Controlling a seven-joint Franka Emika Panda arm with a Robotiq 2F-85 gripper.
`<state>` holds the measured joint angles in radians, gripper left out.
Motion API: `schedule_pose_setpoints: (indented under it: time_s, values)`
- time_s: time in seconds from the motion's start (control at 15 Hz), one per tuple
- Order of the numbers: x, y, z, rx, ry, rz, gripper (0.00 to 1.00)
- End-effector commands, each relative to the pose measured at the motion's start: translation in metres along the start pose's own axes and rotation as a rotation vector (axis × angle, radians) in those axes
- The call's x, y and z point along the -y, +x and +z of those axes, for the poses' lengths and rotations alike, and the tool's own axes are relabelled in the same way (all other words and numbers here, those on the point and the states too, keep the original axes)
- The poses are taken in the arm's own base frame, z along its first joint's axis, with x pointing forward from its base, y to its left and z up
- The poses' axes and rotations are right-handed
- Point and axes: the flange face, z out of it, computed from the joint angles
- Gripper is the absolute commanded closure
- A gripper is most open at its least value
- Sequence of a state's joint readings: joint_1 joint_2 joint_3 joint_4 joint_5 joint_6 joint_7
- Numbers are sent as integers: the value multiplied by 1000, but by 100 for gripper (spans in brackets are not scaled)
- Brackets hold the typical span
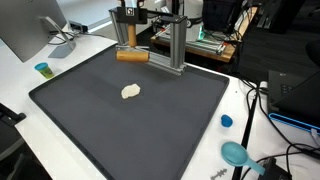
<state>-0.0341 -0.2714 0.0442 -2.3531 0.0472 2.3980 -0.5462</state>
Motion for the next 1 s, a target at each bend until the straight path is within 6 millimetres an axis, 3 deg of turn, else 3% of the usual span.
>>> schedule_pose_setpoints:
  time_s: [0.0,0.07,0.2,0.27,0.47,0.93]
  values:
    - [47,-47,-34,-53,-105,89,78]
    - [24,-19,-16,4,-54,64,53]
    - [43,-36,-26,-18,-73,77,53]
    - [47,-42,-29,-23,-77,80,78]
    - [50,-39,-39,-12,-75,238,78]
    - [57,-37,-39,178,-119,542,78]
